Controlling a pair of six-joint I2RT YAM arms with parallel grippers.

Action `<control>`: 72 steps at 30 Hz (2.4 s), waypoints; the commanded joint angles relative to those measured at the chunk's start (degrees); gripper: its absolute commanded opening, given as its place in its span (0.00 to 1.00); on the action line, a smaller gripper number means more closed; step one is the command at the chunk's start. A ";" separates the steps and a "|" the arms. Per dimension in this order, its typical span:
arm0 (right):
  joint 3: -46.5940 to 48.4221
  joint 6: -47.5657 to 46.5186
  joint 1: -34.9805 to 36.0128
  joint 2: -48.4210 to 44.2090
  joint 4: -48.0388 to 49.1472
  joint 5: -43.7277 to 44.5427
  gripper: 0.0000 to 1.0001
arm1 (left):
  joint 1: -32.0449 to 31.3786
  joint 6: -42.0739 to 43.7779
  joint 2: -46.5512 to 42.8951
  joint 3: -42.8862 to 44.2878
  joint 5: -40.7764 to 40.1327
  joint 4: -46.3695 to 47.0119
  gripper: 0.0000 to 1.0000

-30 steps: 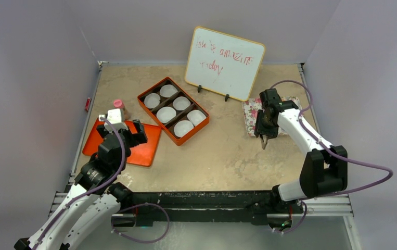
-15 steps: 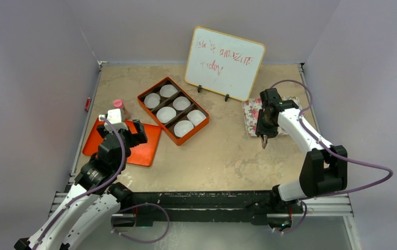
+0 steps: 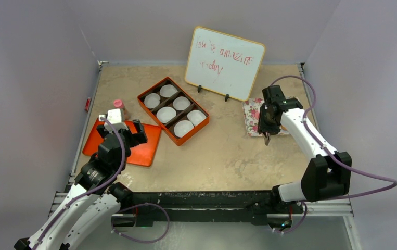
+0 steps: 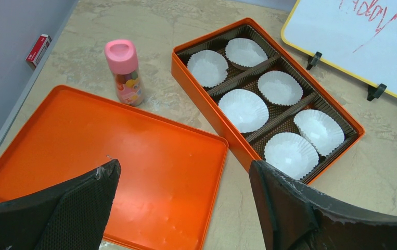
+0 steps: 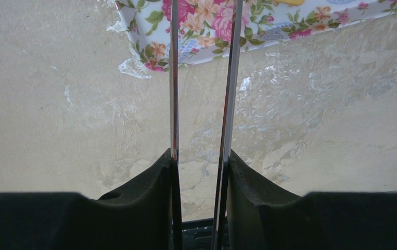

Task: Pack the cookies

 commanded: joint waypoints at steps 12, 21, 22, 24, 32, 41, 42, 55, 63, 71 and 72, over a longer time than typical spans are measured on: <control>7.96 -5.55 5.47 -1.85 0.59 -4.95 0.00 | 0.09 0.93 0.27 -0.32 0.61 1.97 0.92; 15.85 -4.08 16.50 4.15 0.67 -4.82 0.00 | 0.16 0.97 0.05 -0.36 0.33 1.93 0.92; 16.68 -3.97 17.55 4.84 0.55 -4.80 0.00 | 0.14 0.98 0.02 -0.40 0.25 1.91 0.92; 18.59 -3.94 19.64 6.29 0.42 -4.85 0.00 | 0.17 1.02 -0.11 -0.41 0.10 1.97 0.92; 24.31 -4.38 26.79 12.18 0.66 -5.88 0.00 | 0.32 1.19 -0.22 -0.47 -0.28 1.97 0.92; 29.47 -6.78 31.26 18.84 -0.54 -5.89 0.00 | 0.49 1.28 -0.53 -0.45 -0.45 2.06 0.92; 29.78 -6.98 31.53 19.68 -0.63 -5.89 0.00 | 0.55 1.28 -0.47 -0.49 -0.47 2.06 0.92; 32.65 -8.51 32.02 26.46 -2.33 -3.21 0.00 | 0.70 1.46 -0.97 -0.58 -0.63 2.06 0.92; 33.61 -9.38 32.04 27.98 -3.99 -2.91 0.05 | 0.92 1.55 -1.00 -0.67 -0.72 2.15 0.92; 34.84 -10.17 32.06 29.44 -5.31 -3.44 0.12 | 1.25 1.63 -1.05 -0.66 -0.47 2.24 0.92; 35.09 -10.18 32.02 29.61 -5.57 -3.43 0.14 | 1.25 1.63 -1.06 -0.71 -0.47 2.24 0.92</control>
